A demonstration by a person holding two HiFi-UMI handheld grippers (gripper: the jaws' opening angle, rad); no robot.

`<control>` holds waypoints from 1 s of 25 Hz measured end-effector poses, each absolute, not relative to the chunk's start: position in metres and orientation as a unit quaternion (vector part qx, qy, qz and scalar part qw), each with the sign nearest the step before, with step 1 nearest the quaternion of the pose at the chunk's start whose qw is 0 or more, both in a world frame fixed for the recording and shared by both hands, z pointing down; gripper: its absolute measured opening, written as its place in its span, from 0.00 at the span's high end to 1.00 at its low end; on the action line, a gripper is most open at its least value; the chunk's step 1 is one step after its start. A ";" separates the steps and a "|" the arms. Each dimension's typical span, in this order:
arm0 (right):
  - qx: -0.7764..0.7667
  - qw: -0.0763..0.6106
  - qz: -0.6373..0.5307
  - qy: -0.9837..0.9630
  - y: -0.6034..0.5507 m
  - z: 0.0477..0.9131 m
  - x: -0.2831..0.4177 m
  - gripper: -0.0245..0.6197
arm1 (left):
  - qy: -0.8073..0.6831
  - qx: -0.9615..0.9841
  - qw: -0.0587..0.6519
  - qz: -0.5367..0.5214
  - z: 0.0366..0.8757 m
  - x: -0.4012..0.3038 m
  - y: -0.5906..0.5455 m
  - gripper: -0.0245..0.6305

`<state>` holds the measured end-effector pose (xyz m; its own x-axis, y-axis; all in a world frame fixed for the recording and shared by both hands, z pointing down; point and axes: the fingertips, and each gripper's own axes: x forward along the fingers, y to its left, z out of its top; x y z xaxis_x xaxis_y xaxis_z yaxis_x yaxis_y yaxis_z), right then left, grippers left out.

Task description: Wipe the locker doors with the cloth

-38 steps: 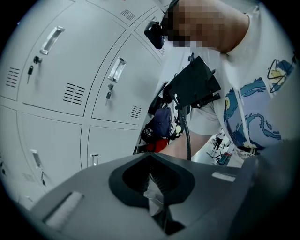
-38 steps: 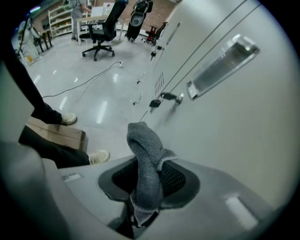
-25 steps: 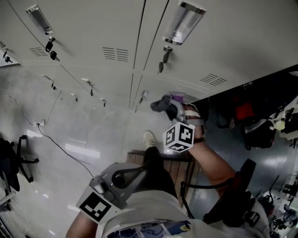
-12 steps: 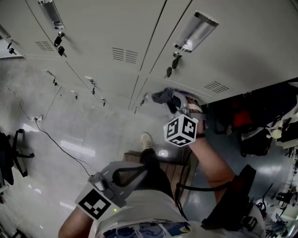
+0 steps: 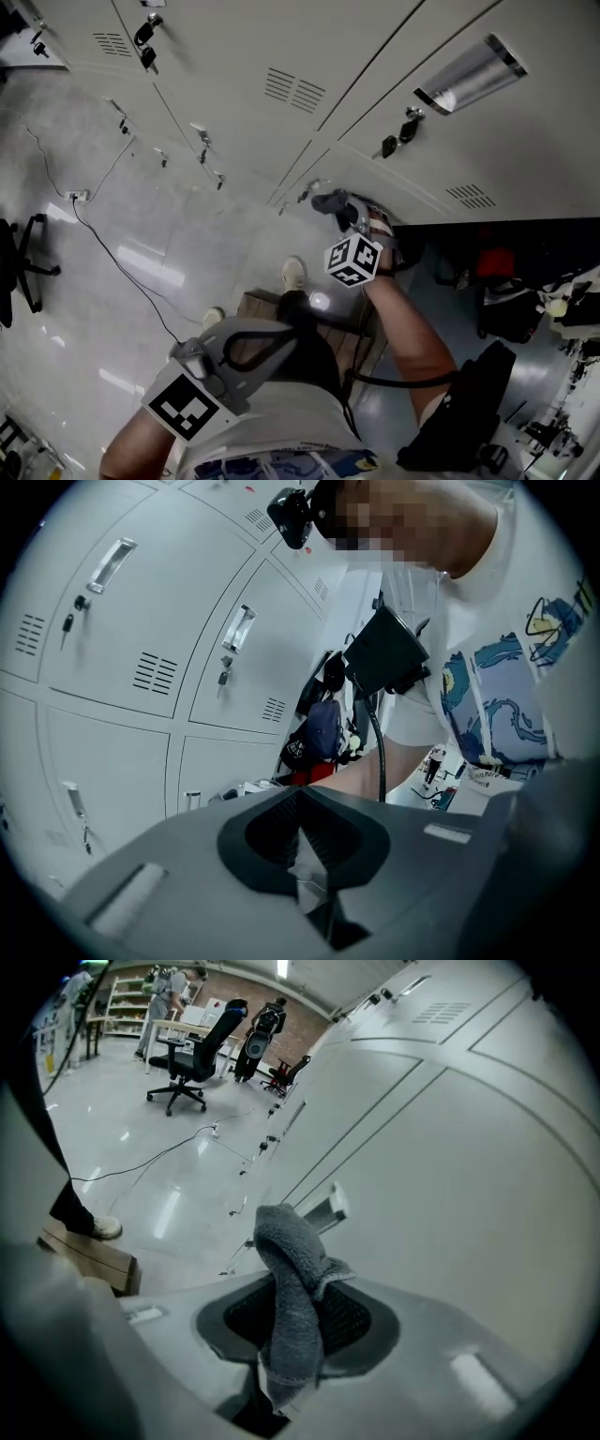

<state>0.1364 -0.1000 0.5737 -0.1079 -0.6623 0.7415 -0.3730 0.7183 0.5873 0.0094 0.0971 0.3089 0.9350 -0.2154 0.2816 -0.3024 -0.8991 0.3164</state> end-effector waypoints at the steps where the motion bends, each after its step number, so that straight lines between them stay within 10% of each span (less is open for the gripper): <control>1: 0.347 0.572 -0.124 -0.733 -0.100 0.588 0.137 0.79 | -0.138 0.965 0.183 0.124 0.311 0.008 0.097 0.96; 16: 0.277 0.643 -0.067 -0.711 -0.095 0.730 0.144 0.79 | -0.188 0.949 0.210 0.141 0.332 -0.002 0.090 0.96; 25: 0.273 0.633 -0.086 -0.720 -0.077 0.668 0.141 0.79 | -0.179 0.957 0.195 0.120 0.320 -0.006 0.092 0.96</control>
<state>0.1406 -0.0773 0.6678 -0.0503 -0.5013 0.8638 -0.2834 0.8365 0.4690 -0.0064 0.0920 0.3195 0.9071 -0.2952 0.2999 -0.3890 -0.8601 0.3300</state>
